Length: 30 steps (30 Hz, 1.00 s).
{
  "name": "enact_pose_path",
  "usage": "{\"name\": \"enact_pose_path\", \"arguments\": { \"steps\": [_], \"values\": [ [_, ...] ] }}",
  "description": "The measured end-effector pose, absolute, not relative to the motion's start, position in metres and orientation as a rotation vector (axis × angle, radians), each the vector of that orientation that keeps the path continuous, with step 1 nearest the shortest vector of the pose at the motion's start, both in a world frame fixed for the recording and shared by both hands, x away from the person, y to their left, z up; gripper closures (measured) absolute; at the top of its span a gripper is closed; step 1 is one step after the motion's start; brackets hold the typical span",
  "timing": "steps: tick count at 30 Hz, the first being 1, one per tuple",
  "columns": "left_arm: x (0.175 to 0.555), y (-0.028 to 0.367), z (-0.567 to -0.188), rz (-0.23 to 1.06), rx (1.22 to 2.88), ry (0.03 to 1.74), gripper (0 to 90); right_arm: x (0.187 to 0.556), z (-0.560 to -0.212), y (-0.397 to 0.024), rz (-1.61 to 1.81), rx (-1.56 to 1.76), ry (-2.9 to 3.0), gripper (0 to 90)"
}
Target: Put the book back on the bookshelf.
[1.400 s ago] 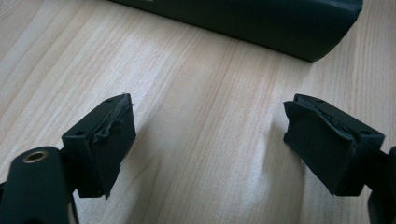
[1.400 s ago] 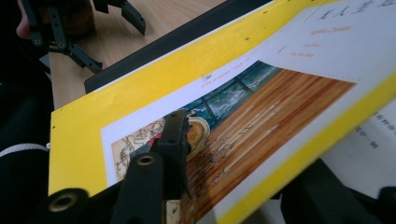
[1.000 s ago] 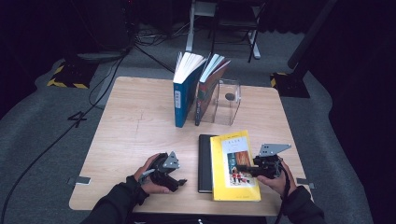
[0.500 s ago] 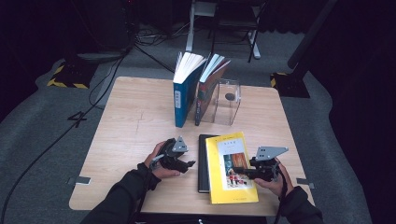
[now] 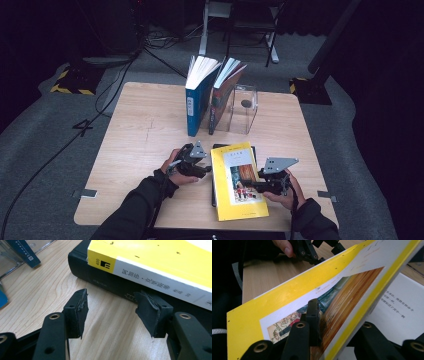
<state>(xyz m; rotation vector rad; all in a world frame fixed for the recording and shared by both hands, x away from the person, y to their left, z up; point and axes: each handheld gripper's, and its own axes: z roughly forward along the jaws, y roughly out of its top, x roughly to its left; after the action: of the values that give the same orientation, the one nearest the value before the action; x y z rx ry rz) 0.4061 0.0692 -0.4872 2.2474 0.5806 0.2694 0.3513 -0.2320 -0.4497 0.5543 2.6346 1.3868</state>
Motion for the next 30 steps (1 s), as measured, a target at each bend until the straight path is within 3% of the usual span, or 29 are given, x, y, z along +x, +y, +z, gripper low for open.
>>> {"name": "enact_pose_path", "arguments": {
  "steps": [23, 30],
  "values": [
    [0.422, 0.065, -0.476, 0.256, 2.176, 0.573, 54.6, 0.352, -0.439, -0.23, 1.436, 0.552, 2.553, 73.3],
    [0.435, 0.065, -0.46, 0.209, 2.092, 0.56, 64.5, 0.356, -0.43, -0.236, 1.479, 0.553, 2.485, 72.9]
  ]
}}
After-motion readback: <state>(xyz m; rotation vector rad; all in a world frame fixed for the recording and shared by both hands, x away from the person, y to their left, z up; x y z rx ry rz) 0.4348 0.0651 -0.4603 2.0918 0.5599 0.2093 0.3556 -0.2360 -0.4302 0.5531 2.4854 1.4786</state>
